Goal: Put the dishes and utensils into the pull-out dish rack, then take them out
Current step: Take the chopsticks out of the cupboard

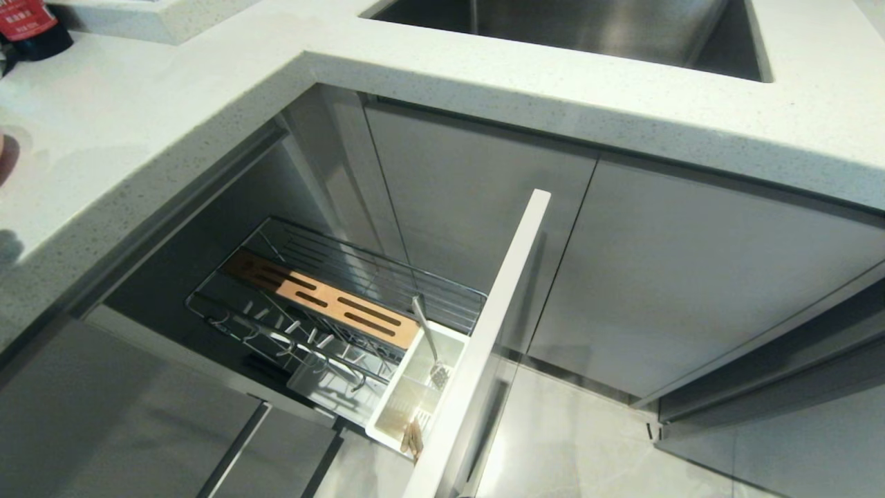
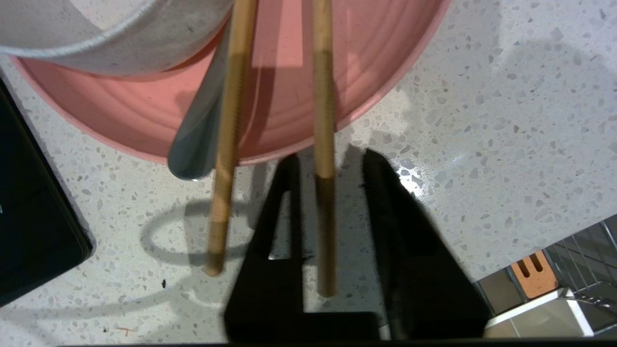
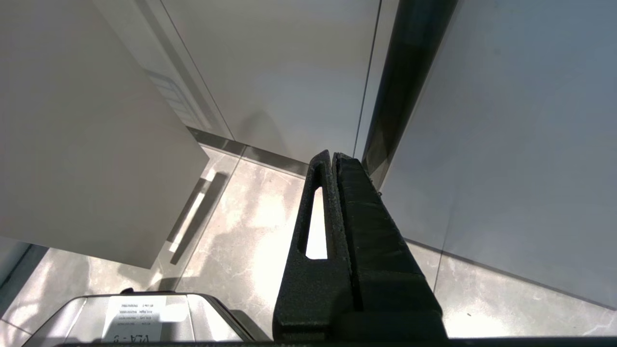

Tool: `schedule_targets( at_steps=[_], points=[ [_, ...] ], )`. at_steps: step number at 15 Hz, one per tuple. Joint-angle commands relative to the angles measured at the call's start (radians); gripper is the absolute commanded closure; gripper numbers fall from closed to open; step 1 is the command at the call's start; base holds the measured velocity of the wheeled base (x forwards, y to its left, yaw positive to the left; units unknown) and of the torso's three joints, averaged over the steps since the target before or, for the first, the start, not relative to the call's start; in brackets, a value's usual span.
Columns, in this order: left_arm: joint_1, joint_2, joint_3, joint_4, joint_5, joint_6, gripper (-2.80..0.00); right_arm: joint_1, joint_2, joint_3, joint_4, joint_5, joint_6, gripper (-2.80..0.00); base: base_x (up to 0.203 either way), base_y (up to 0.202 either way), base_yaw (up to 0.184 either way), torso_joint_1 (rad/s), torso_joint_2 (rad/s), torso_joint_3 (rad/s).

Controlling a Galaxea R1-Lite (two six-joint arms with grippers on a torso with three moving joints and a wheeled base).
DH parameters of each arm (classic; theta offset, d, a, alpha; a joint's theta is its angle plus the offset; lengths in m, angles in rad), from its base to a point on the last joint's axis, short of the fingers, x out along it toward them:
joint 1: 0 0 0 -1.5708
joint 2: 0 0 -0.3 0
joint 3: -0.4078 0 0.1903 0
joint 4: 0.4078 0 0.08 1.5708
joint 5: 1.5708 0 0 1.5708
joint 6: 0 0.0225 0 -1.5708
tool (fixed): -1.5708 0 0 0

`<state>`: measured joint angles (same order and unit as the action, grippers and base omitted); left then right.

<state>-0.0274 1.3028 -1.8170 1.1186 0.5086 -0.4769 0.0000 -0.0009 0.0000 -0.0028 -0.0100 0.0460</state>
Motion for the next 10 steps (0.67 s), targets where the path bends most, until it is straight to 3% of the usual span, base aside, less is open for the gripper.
schedule_targets(
  at_steps=[1,10],
  points=[
    [0.0,0.0,-0.001,0.003,0.004,-0.003,-2.8,0.0,0.001,0.0,0.0,-0.001,0.0,0.0,0.0,0.0,0.0,0.0,0.0,0.0],
    [-0.002,-0.013,-0.005,-0.001,0.005,-0.005,-2.8,0.0,0.001,0.0,0.0,-0.001,0.0,0.0,0.0,0.0,0.0,0.0,0.0,0.0]
  ],
)
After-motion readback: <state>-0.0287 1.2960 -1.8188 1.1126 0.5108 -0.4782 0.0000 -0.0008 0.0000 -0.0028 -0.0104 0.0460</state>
